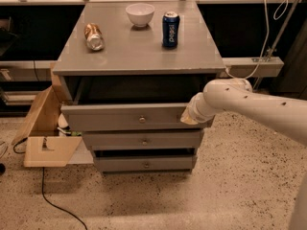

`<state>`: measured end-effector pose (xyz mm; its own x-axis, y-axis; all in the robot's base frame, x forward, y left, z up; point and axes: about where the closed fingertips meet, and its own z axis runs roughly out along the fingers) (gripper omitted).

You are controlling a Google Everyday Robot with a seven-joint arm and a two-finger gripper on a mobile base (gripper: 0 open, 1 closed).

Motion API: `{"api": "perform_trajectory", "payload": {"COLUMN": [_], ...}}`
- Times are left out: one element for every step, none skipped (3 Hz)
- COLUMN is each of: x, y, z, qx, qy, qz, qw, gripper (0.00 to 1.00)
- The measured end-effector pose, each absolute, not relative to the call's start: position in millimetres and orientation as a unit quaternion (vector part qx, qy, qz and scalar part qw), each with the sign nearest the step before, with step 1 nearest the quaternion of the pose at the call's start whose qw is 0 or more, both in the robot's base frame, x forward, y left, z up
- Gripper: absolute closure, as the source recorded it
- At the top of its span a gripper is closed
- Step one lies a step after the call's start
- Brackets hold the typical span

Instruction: Close top drawer

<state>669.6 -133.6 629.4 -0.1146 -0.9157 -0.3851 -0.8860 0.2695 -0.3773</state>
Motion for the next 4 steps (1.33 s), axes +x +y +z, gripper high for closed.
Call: {"api": "perform_trajectory", "payload": {"x": [668.8,684.6,684.4,700.0], "y": [-133.4,-133.8,-133.8,-133.7], "z": [629.4,628.4,628.4,624.8], "qx": [-0.604,-0.591,-0.591,-0.579], "qy": [0.746,0.754,0.754,0.761], "qz": [-0.027,-0.026,-0.026,-0.021], "qw": [0.280,0.287,0.287,0.291], "gripper": [1.00,1.00,1.00,1.00]}}
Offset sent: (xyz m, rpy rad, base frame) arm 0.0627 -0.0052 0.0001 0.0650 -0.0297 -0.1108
